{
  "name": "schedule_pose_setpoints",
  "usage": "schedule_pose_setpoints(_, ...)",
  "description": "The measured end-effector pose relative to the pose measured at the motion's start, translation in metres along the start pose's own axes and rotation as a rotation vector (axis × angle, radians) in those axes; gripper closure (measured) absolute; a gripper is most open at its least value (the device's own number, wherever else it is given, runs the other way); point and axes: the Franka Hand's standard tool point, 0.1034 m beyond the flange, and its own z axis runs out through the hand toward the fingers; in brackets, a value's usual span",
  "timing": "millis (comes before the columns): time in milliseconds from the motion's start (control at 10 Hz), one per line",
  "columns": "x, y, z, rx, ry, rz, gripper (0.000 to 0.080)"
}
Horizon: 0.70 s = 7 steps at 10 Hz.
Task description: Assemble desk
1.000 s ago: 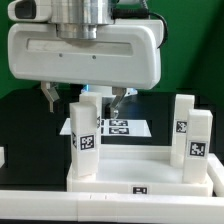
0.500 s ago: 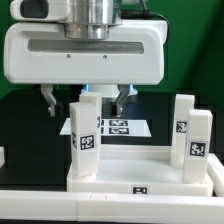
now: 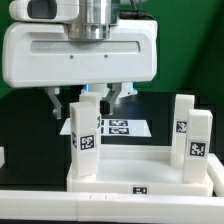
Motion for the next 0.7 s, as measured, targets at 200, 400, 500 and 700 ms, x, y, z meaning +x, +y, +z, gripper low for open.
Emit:
schedule_pose_setpoints(200, -0.0001, 0.0000, 0.0000, 0.000, 0.000, 0.001, 0.0510)
schedule_pose_setpoints(400, -0.0001, 0.0001, 0.0001, 0.001, 0.000, 0.039, 0.0510)
schedule_pose_setpoints(500, 0.0001, -0.0002, 0.0001, 0.002, 0.001, 0.100, 0.0510)
schedule_pose_setpoints(700, 0.0000, -0.0002, 0.0004, 0.004, 0.002, 0.271, 0.0510)
